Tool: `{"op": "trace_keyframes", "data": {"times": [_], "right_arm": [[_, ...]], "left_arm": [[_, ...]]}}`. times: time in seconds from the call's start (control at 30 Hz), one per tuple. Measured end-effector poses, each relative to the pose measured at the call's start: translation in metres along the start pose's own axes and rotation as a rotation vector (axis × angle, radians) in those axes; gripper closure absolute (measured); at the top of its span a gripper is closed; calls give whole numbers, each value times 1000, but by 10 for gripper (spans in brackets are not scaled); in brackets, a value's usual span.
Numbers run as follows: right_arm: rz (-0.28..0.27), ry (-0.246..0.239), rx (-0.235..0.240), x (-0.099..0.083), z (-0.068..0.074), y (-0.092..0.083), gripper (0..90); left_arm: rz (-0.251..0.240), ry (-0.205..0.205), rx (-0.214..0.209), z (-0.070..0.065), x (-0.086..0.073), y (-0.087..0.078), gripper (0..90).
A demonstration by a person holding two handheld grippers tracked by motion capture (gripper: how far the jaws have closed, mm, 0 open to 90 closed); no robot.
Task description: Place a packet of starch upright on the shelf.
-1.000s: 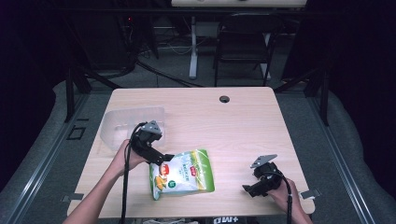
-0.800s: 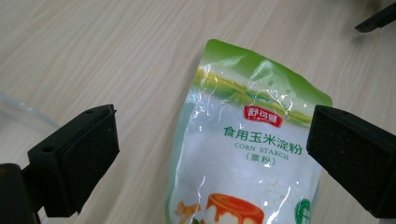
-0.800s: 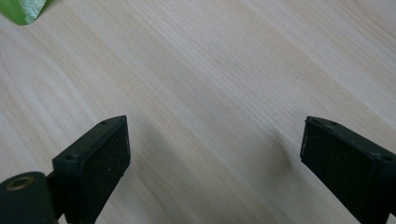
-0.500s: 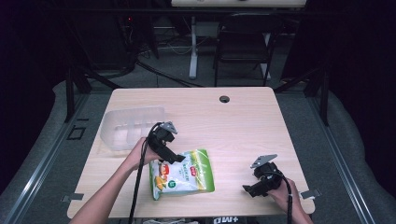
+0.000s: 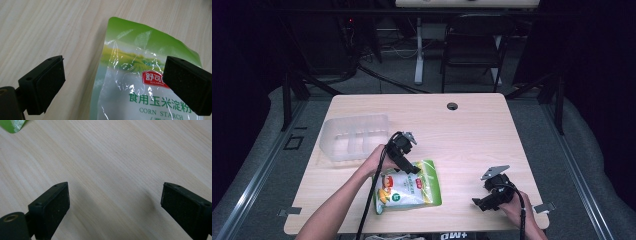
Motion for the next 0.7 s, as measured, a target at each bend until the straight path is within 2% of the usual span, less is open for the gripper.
{"op": "trace_keyframes", "data": {"times": [0.03, 0.07, 0.17, 0.2, 0.37, 0.4, 0.5, 0.53, 0.7], "right_arm": [[1, -2, 0, 0, 0, 0, 78], [-5, 1, -1, 0, 0, 0, 78], [-10, 7, -1, 0, 0, 0, 78], [-3, 2, 2, 0, -1, 0, 78], [-9, 6, -2, 0, 0, 0, 78], [-9, 6, -2, 0, 0, 0, 78], [-9, 5, -2, 0, 0, 0, 78], [-7, 4, -4, 0, 0, -1, 78], [-9, 5, -1, 0, 0, -1, 78]], "left_arm": [[0, 0, 0, 0, 0, 0, 57], [14, 12, -22, 1, 1, 4, 84], [32, 17, -36, 2, 1, 9, 110], [33, 21, -53, 3, 1, 10, 140], [63, 17, -88, 5, -2, 16, 170], [57, 10, -98, 5, -2, 16, 179], [63, 12, -124, 5, -4, 17, 245], [76, 20, -123, 6, -4, 17, 271], [75, 14, -123, 5, -6, 16, 422]]}}
Point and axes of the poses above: each handheld gripper's, and its own axes: y roughly forward along the jaws, x roughly out of its top, z roughly to its left, the point moved 4 cm from there along y, roughly forward along the jaws, and after that the axes turned 7 degrees about y, right-handed, at the moved point
